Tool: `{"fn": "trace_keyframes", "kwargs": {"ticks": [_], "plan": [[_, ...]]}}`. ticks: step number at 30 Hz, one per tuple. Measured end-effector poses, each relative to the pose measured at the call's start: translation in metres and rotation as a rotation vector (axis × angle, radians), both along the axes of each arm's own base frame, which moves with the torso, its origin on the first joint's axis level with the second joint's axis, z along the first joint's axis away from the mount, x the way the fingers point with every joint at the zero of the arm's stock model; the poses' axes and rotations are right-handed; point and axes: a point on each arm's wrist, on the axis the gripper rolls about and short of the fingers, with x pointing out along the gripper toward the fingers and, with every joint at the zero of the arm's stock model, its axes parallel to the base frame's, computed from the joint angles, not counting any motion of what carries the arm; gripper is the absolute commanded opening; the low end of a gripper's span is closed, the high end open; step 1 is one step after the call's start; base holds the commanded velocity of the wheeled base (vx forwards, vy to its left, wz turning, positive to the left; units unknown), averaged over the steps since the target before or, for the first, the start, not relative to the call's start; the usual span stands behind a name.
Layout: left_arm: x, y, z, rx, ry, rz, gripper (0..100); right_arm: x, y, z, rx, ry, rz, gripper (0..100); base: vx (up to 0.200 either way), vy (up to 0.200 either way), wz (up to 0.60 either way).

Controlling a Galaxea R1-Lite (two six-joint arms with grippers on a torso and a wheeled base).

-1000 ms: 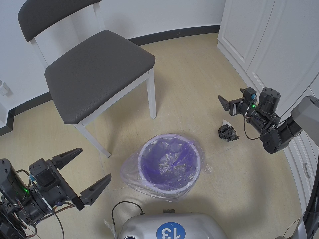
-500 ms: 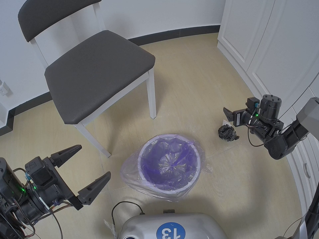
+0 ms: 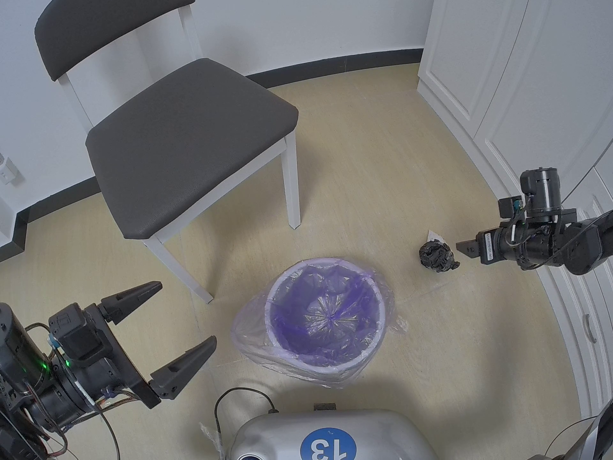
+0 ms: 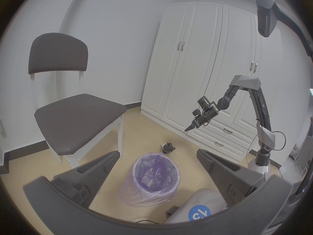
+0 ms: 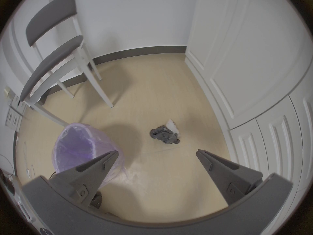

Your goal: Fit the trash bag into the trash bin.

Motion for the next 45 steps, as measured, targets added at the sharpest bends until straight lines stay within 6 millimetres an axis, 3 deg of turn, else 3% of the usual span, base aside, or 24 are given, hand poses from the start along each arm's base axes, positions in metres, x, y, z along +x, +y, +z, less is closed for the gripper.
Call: {"fn": "trace_keyframes", "kwargs": {"ticks": [9,26,33,45], "plan": [[-0.004,0.002,0.001,0.001,-0.016,-0.002,100,0.035,-0.011,-0.035,0.065,-0.022,-0.058,100,0.000,0.000,0.00],[-0.018,0.006,0.009,0.041,-0.142,-0.038,100,0.112,0.002,-0.141,0.382,-0.204,-0.050,100,0.000,0.000,0.00],[-0.020,0.006,0.010,0.052,-0.160,-0.042,100,0.142,-0.008,-0.175,0.388,-0.235,-0.128,100,0.000,0.000,0.00],[-0.020,0.006,0.011,0.053,-0.164,-0.043,100,0.158,-0.016,-0.209,0.405,-0.252,-0.181,100,0.000,0.000,0.00]]}}
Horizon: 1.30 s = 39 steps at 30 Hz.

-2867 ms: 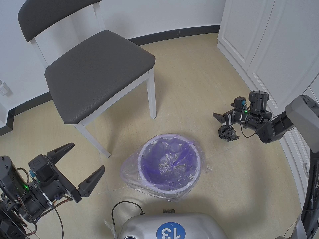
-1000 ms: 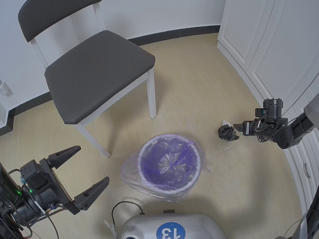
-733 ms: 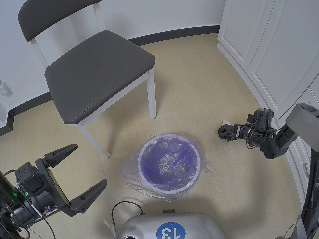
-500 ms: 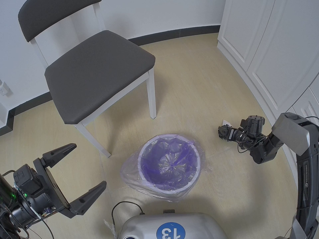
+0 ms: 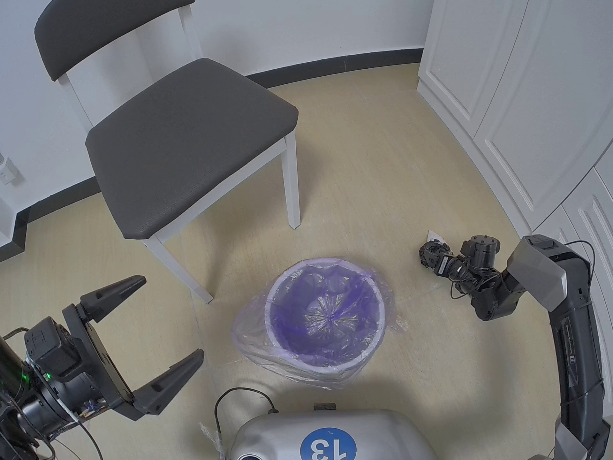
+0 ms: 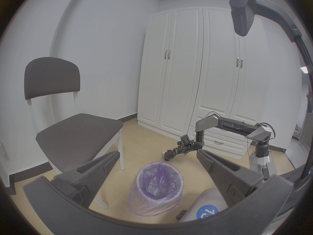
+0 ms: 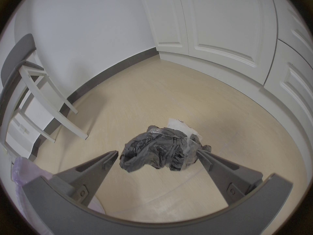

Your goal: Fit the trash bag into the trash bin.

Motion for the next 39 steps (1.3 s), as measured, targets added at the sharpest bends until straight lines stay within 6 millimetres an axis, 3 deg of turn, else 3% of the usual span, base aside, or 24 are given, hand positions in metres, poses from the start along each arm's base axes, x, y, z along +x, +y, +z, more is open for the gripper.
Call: {"fn": "trace_keyframes", "kwargs": {"ticks": [10,16,33,34,39], "plan": [[-0.001,-0.001,0.000,-0.002,0.000,-0.007,100,0.013,0.003,-0.024,0.041,-0.062,-0.028,100,0.000,0.000,0.00],[-0.002,0.000,0.001,0.002,-0.014,-0.011,100,0.019,0.004,-0.029,0.119,-0.102,-0.068,100,0.000,0.000,0.00],[-0.002,0.000,-0.001,0.022,-0.002,-0.011,100,0.019,0.004,-0.043,0.131,-0.028,-0.082,100,0.000,0.000,0.00],[-0.002,0.000,-0.002,0.026,0.000,-0.011,100,0.019,0.004,-0.043,0.131,-0.028,-0.081,0,0.000,0.000,0.00],[-0.002,0.000,-0.003,0.041,0.000,-0.010,100,0.019,0.004,-0.043,0.133,-0.023,-0.082,0,0.000,0.000,0.00]]}}
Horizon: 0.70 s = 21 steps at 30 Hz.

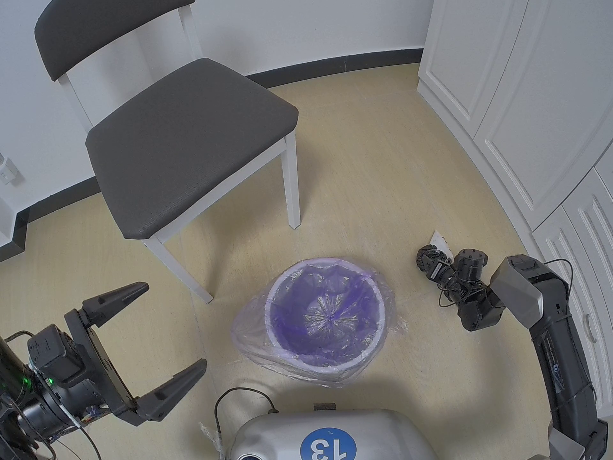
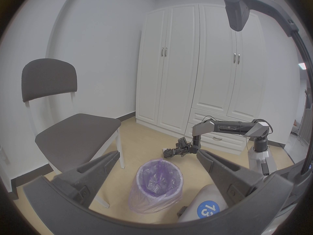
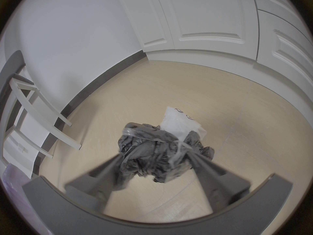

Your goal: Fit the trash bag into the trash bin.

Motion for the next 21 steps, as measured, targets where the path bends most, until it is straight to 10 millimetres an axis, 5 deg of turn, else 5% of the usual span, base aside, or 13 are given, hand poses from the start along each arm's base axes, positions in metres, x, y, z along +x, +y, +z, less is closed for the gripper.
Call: {"fn": "trace_keyframes", "kwargs": {"ticks": [21], "plan": [[-0.0001,0.0001,0.0002,-0.001,-0.001,0.000,100,0.0006,0.0000,0.0015,-0.002,-0.011,0.000,0,0.000,0.000,0.00]]}}
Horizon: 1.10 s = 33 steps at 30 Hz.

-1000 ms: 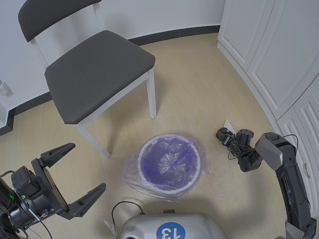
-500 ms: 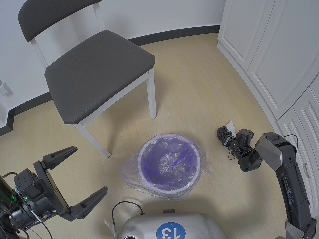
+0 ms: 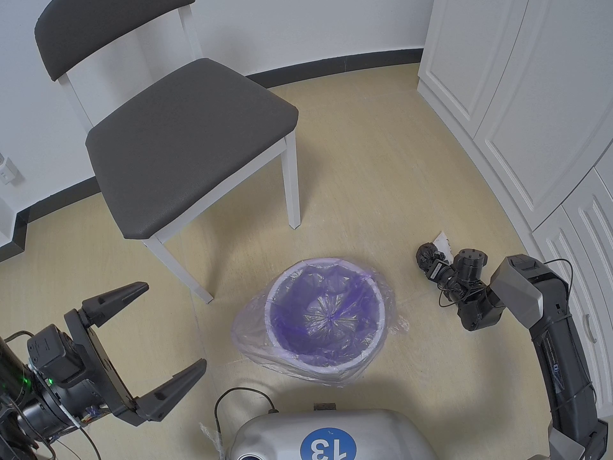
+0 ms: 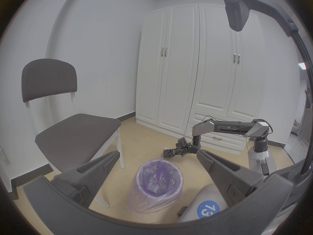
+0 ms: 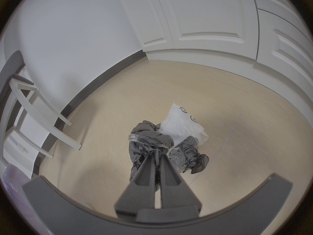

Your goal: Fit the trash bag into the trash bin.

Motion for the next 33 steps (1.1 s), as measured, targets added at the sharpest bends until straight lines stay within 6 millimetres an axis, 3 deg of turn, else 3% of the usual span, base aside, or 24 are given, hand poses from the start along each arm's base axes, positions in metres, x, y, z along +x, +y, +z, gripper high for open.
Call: {"fn": "trace_keyframes", "kwargs": {"ticks": [7,10,17,23,28,33], "plan": [[0.000,0.000,0.000,0.000,0.000,-0.004,100,0.000,0.001,0.015,-0.020,-0.097,0.004,0,0.000,0.000,0.00],[0.000,0.000,0.000,-0.001,-0.002,-0.008,100,-0.003,0.000,0.033,-0.022,-0.116,0.003,0,0.000,0.000,0.00],[-0.002,0.001,0.001,-0.005,-0.010,-0.014,100,-0.021,-0.002,0.128,-0.016,-0.233,0.005,0,0.000,0.000,0.00],[-0.002,0.001,0.002,-0.006,-0.011,-0.014,100,-0.062,0.006,0.219,-0.003,-0.368,0.028,0,0.000,0.000,0.00],[0.000,0.002,-0.001,0.003,0.009,0.003,100,-0.119,0.050,0.274,0.019,-0.453,0.137,0,0.000,0.000,0.00],[0.006,0.002,-0.005,0.016,0.040,0.031,100,-0.180,0.119,0.294,0.051,-0.504,0.315,0,0.000,0.000,0.00]]}}
